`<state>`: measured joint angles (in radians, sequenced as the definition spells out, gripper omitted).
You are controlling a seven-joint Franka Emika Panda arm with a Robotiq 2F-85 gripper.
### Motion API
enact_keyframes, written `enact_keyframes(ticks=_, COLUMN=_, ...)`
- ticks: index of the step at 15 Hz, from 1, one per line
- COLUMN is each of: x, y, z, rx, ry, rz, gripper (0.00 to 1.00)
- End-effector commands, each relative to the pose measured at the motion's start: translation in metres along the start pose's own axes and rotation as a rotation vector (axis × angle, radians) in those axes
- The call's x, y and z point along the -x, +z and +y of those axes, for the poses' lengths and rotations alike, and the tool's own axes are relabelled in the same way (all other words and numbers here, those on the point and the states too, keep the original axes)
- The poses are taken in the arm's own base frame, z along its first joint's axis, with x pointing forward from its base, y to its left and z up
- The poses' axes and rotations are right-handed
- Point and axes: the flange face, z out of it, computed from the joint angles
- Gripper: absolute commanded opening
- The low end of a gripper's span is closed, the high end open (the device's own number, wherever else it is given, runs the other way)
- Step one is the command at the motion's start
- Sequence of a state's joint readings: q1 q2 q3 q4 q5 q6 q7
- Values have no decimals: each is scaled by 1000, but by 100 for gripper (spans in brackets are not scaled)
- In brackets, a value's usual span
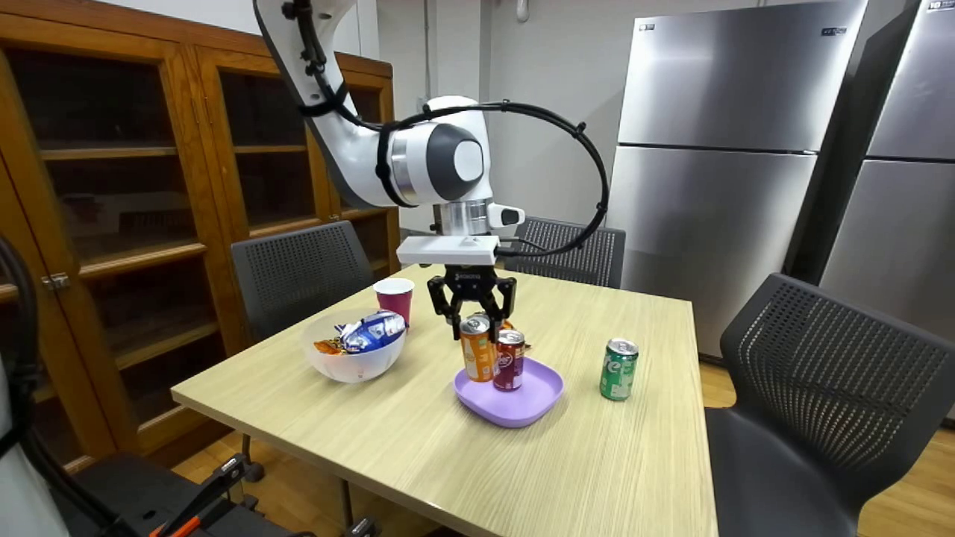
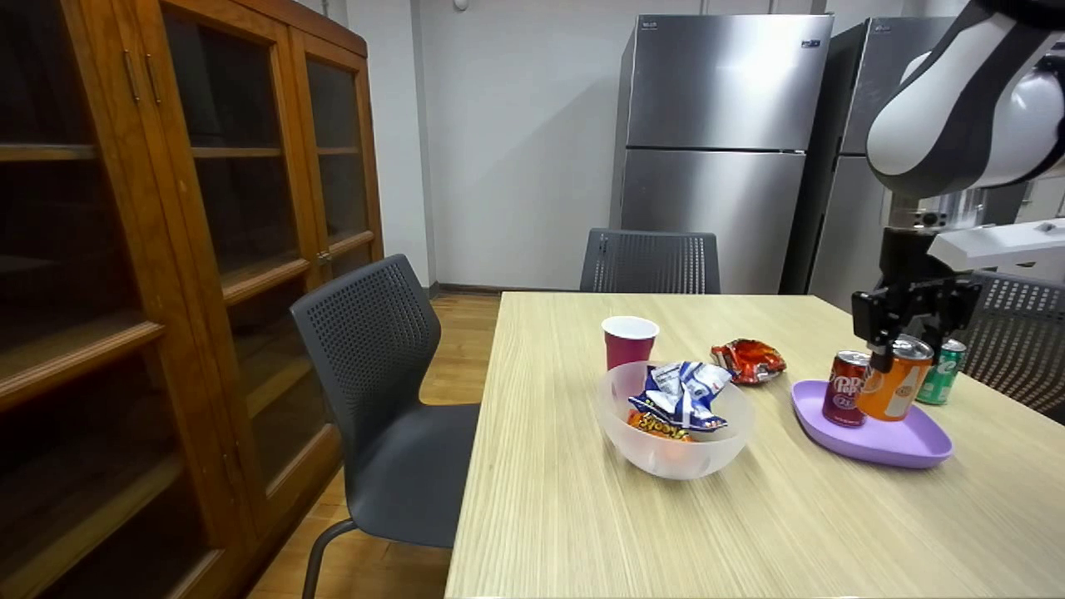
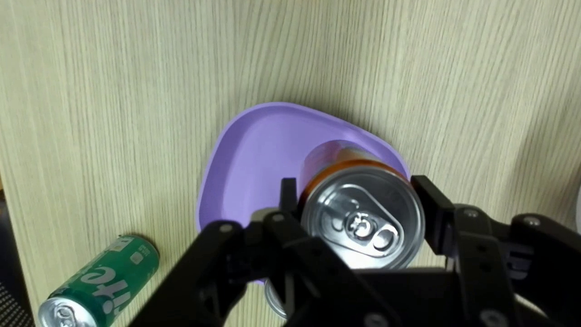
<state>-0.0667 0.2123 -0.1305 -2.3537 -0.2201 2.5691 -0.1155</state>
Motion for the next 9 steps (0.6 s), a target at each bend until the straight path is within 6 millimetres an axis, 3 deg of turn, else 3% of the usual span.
enact_keyframes(ticks=1, x=-20, y=2, z=-2, rx=15, ry=25, rz=-17, gripper=38)
enact_keyframes(ticks=9, x=-39, y=28, z=-8, rx=19, ry=20, rz=-54, gripper=38)
